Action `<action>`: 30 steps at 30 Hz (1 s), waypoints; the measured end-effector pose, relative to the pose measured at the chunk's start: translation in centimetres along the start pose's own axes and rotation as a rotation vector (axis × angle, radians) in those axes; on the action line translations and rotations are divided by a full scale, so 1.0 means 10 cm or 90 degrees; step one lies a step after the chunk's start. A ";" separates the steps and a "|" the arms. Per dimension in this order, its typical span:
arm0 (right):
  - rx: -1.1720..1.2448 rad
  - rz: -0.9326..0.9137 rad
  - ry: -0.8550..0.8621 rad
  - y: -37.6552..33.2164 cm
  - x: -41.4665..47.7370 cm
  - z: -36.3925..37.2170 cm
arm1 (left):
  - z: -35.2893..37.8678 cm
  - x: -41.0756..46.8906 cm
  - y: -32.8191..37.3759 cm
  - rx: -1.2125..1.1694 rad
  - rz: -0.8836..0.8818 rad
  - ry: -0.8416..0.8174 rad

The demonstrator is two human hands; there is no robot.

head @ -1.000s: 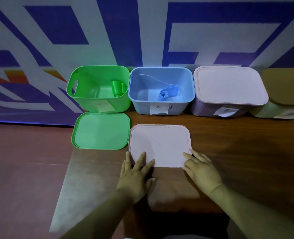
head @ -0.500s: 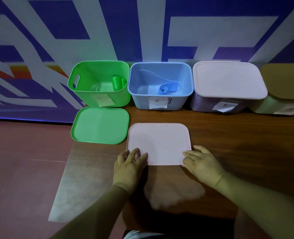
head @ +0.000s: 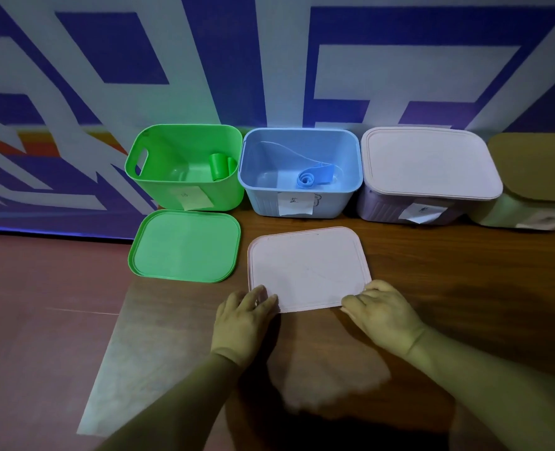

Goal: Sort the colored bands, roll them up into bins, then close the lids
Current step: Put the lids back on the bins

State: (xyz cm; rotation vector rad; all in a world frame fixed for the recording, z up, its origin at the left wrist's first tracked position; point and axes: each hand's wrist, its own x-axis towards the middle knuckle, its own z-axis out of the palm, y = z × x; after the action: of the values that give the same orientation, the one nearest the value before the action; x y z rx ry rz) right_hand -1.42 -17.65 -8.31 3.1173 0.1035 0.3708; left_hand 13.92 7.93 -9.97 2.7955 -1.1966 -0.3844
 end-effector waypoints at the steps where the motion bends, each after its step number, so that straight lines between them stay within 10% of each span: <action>1: 0.026 0.029 0.003 0.00 0.00 -0.01 | 0.01 0.01 0.02 -0.008 0.005 0.001; 8: 0.214 0.397 -0.257 -0.07 -0.08 0.03 | 0.13 -0.01 0.13 -0.092 0.002 0.039; 13: 0.307 0.394 -0.182 -0.16 -0.04 -0.08 | 0.04 -0.01 0.24 -0.233 -0.051 -0.001; 23: 0.424 0.478 0.097 0.21 0.64 -1.24 | -1.36 0.16 0.22 -0.333 -0.071 0.313; 30: 0.698 0.640 0.248 0.41 1.61 -1.39 | -1.78 0.86 0.10 -0.404 -0.008 0.264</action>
State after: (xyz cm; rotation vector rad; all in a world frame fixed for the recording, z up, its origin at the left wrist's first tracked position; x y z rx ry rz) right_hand 11.22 -20.75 8.99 3.6560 -1.9055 1.2566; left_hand 23.53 0.53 5.68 2.1862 -0.7853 -0.1348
